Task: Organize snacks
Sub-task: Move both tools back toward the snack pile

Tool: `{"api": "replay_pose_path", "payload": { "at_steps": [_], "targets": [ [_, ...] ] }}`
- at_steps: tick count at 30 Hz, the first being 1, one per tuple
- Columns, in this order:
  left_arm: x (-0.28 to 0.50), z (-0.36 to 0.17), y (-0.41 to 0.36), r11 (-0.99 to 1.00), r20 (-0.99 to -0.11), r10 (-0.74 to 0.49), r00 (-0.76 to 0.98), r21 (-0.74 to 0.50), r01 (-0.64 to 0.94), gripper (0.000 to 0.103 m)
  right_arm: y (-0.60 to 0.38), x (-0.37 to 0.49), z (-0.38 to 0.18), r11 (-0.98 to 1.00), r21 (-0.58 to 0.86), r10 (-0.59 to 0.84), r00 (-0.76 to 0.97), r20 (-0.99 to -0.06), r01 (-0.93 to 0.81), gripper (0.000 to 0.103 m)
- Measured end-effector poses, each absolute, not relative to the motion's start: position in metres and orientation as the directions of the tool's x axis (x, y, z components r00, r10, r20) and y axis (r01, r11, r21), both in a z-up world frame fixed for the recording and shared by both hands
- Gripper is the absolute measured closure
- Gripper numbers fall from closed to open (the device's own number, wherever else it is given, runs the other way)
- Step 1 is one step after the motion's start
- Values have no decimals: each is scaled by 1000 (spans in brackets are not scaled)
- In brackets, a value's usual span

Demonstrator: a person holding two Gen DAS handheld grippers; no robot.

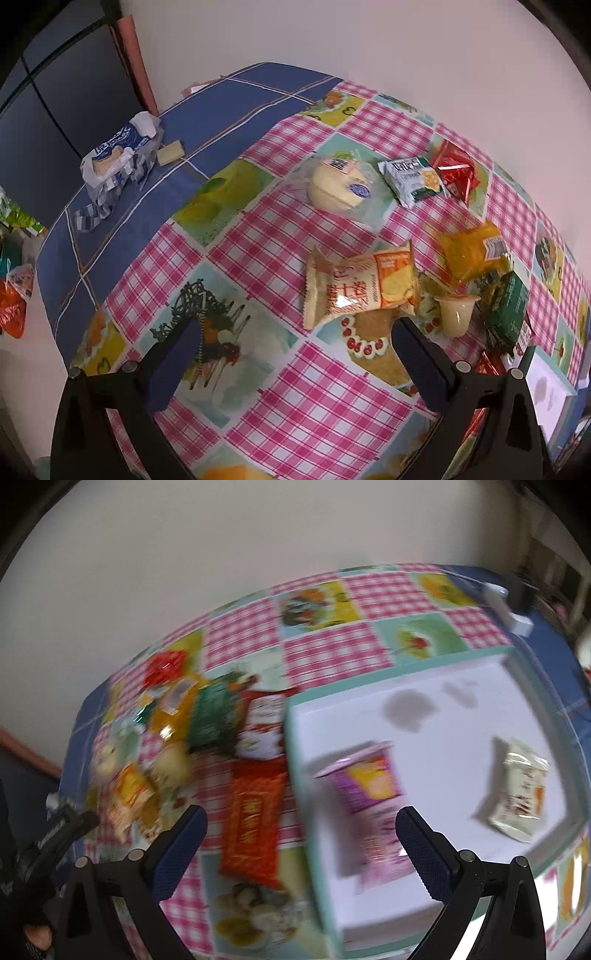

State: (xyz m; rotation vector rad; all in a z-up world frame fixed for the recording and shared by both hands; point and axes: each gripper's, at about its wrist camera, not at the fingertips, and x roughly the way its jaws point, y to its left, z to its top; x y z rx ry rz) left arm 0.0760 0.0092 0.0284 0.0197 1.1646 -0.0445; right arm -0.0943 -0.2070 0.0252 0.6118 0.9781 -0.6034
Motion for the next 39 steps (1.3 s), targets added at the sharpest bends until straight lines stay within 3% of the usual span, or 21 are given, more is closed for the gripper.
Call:
{"api": "replay_pose_path", "payload": {
  "at_steps": [11, 16, 28, 39],
  "targets": [
    [86, 11, 26, 1000, -940, -10, 342, -19, -25, 0, -185, -65, -7, 728, 225, -79, 404, -911, 648, 0],
    [86, 3, 20, 1000, -946, -14, 322, -17, -9, 0, -183, -58, -11, 753, 165, -122, 381, -917, 637, 1],
    [90, -5, 21, 999, -950, -35, 311, -45, -25, 0, -178, -45, -21, 773, 141, -104, 342, -934, 619, 21],
    [99, -9, 5, 996, -948, -95, 305, -89, 31, 0, -180, -31, -44, 768, 101, -96, 269, -958, 633, 25]
  ]
}}
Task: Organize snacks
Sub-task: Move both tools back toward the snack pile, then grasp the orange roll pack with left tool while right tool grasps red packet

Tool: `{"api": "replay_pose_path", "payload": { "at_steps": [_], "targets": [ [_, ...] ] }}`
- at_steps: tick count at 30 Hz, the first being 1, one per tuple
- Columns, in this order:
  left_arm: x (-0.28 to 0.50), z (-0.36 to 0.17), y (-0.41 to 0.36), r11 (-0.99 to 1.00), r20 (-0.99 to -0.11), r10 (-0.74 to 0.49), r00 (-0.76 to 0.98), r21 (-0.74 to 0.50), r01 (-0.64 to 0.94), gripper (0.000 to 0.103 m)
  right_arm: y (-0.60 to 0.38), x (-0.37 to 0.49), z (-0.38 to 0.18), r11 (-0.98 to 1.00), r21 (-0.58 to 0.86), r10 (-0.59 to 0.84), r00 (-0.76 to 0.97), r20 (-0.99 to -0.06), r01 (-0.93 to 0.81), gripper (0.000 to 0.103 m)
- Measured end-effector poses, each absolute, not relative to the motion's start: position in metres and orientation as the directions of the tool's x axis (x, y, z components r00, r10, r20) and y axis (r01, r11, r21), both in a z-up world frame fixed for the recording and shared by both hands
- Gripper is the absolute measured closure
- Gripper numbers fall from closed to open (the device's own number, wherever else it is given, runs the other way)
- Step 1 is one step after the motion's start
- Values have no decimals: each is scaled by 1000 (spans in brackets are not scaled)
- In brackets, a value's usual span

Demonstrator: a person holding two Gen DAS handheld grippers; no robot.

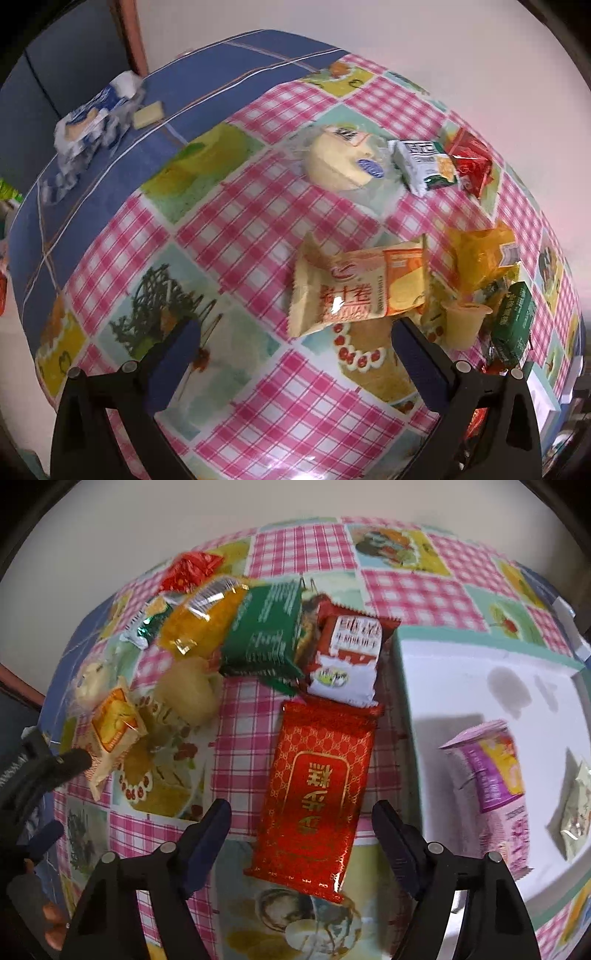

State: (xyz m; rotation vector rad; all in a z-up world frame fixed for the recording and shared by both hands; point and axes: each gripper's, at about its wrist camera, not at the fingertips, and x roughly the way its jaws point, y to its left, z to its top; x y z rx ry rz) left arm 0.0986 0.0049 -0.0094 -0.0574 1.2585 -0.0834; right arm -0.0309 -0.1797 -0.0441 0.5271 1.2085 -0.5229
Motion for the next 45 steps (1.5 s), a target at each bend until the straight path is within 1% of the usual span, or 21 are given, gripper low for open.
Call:
{"api": "replay_pose_path", "payload": {
  "at_steps": [2, 6, 20, 21, 24, 25, 26, 27, 28, 29, 31, 37, 45],
  "targets": [
    [103, -10, 1, 993, -947, -117, 299, -111, 37, 0, -178, -27, -44, 777, 96, -101, 273, -957, 623, 28],
    [112, -13, -8, 989, -945, -146, 291, -141, 37, 0, -177, -18, -45, 783, 108, -89, 283, -955, 612, 30],
    [136, -42, -39, 987, -947, -160, 279, -152, 49, 1, -166, 8, -49, 805, 48, -138, 265, -954, 591, 31],
    [137, -44, -41, 987, -947, -162, 278, -154, 49, 3, -167, 5, -49, 807, 44, -141, 265, -954, 589, 31],
    [138, -50, -45, 980, -945, -198, 262, -190, 53, 17, -166, 7, -50, 813, 32, -149, 261, -954, 581, 31],
    [139, -52, -48, 979, -944, -203, 259, -195, 55, 18, -167, 7, -51, 814, 32, -150, 262, -953, 581, 31],
    [139, -53, -50, 980, -944, -200, 263, -190, 60, 19, -166, 7, -51, 814, 22, -159, 258, -953, 581, 33],
    [138, -53, -51, 980, -943, -198, 266, -187, 64, 23, -165, 7, -51, 813, 4, -175, 252, -952, 582, 40],
    [138, -53, -52, 977, -941, -212, 265, -200, 71, 27, -165, 7, -51, 814, 3, -177, 252, -951, 581, 41],
    [135, -53, -54, 977, -942, -212, 262, -200, 73, 27, -166, 6, -51, 814, 7, -174, 254, -951, 581, 42],
    [133, -54, -56, 976, -942, -217, 256, -204, 78, 28, -166, 4, -50, 816, 3, -178, 257, -950, 578, 46],
    [116, -54, -50, 973, -944, -230, 237, -217, 82, 31, -172, -4, -46, 812, 35, -153, 270, -951, 583, 51],
    [92, -43, -34, 962, -935, -271, 227, -258, 85, 32, -186, -22, -33, 790, 88, -115, 286, -951, 607, 51]
  ]
}}
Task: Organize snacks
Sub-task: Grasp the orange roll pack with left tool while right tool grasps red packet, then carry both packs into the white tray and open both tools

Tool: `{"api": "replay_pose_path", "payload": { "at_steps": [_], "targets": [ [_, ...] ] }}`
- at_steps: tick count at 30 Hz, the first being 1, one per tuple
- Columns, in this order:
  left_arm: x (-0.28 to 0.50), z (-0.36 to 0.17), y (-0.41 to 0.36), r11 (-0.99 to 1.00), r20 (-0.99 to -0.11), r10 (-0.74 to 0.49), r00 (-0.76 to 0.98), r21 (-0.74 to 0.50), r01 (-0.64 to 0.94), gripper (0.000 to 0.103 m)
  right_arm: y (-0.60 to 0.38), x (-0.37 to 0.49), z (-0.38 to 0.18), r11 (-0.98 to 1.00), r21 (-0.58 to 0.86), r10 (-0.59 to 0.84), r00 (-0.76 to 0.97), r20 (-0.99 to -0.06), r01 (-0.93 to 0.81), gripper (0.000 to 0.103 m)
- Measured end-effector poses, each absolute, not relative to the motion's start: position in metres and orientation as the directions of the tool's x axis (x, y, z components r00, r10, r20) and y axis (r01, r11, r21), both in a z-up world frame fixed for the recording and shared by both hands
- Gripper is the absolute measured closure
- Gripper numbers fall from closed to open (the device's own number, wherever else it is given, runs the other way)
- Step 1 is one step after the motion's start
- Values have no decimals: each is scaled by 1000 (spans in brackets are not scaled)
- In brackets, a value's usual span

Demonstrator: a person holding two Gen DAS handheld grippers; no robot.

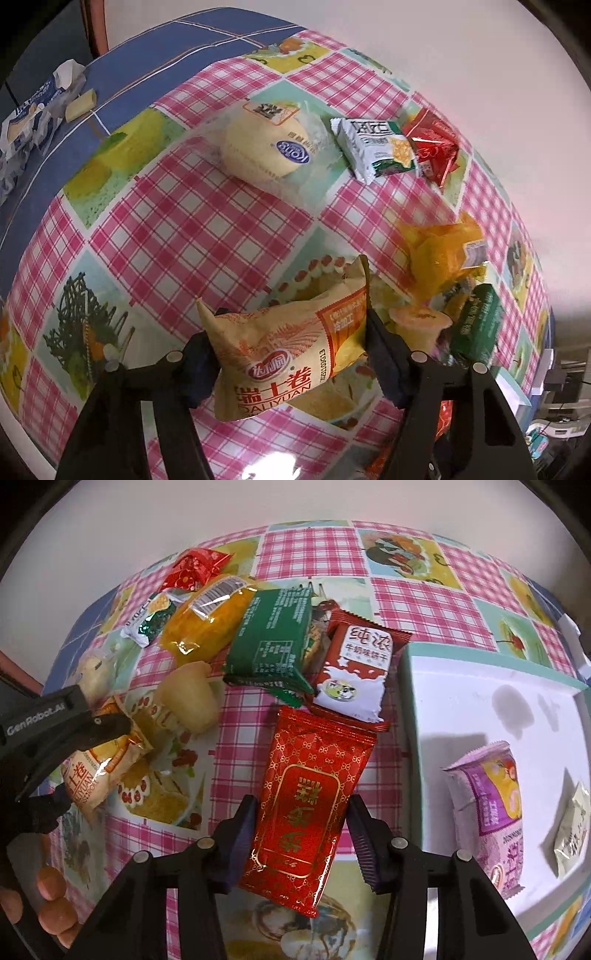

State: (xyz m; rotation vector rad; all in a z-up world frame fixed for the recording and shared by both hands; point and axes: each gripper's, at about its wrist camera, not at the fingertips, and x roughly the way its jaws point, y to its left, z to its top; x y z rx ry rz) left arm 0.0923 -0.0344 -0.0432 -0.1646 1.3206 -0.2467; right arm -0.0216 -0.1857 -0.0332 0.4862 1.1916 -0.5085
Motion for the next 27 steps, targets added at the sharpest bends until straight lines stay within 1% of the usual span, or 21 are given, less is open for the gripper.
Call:
{"api": "replay_pose_path", "payload": {
  "at_steps": [8, 16, 21, 27],
  "targets": [
    [80, -19, -25, 951, -917, -308, 253, -292, 100, 32, -194, -39, -5, 778, 124, -117, 335, -935, 616, 51],
    [75, 10, -33, 939, -894, -342, 290, -319, 125, 32, -202, -53, 16, 750, 150, -140, 377, -916, 644, 51],
    [64, 27, -54, 921, -872, -386, 301, -343, 186, 32, -223, -66, 27, 712, 146, -183, 382, -906, 687, 51],
    [40, 42, -103, 879, -859, -439, 265, -349, 324, 32, -263, -97, 36, 624, 143, -242, 364, -900, 769, 51]
  ]
}}
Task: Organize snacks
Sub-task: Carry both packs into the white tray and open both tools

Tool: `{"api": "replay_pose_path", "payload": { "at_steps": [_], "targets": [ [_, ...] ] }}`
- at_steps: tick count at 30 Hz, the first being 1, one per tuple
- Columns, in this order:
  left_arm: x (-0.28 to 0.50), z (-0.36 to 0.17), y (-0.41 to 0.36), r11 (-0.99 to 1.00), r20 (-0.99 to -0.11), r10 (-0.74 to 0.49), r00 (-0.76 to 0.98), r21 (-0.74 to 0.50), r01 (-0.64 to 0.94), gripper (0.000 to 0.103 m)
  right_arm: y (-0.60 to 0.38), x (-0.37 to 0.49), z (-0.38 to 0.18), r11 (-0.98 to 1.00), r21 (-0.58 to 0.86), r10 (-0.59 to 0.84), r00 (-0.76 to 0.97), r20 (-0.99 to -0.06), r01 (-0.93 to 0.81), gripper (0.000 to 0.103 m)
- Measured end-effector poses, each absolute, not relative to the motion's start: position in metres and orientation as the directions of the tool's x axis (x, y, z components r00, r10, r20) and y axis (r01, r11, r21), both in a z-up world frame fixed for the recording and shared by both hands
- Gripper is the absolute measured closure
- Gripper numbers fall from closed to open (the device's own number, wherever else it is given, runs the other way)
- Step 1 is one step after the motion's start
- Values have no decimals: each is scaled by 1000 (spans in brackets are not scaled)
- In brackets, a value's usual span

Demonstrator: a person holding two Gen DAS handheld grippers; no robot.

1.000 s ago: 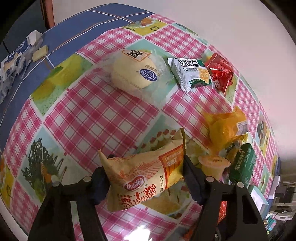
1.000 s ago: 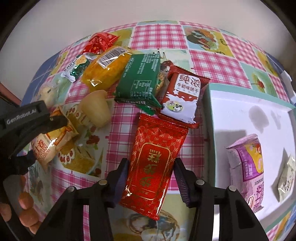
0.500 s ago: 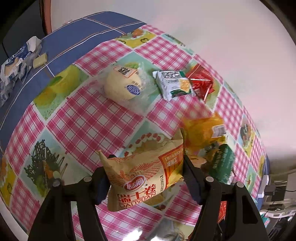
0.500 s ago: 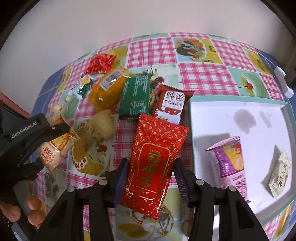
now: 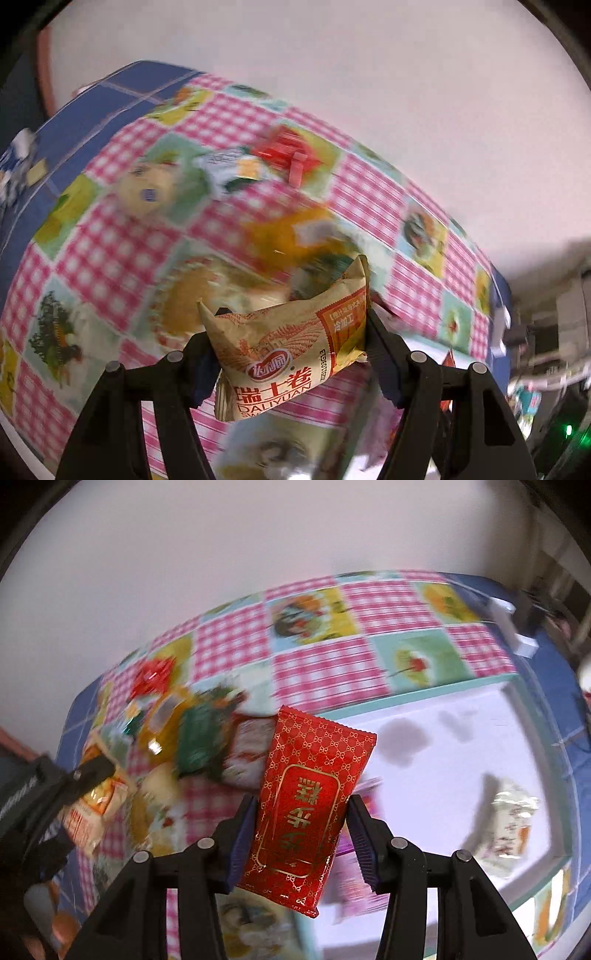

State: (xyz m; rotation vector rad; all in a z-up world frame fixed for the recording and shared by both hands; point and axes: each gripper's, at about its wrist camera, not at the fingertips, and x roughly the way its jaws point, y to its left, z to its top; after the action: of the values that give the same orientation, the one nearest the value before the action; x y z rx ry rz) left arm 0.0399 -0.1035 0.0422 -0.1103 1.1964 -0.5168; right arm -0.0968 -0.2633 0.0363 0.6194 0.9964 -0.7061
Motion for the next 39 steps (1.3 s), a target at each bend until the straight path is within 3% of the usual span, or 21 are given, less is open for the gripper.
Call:
{"api": "replay_pose_path", "payload": {
  "at_steps": [17, 30, 34, 39],
  "targets": [
    [-63, 40, -240, 657, -866, -490, 98, -293, 695, 32, -367, -214, 28, 261, 115, -353, 205, -913, 959, 51],
    [-77, 27, -256, 614, -864, -500, 60, -305, 728, 30, -373, -221, 30, 239, 160, -356, 240, -903, 958, 49],
    [-73, 29, -253, 622, -863, -500, 69, -303, 722, 22, -374, -221, 30, 237, 153, -355, 232, -906, 960, 49],
    [-67, 34, -249, 645, -864, -494, 93, -293, 706, 22, -373, -220, 28, 238, 152, -341, 230, -911, 959, 49]
  ]
}}
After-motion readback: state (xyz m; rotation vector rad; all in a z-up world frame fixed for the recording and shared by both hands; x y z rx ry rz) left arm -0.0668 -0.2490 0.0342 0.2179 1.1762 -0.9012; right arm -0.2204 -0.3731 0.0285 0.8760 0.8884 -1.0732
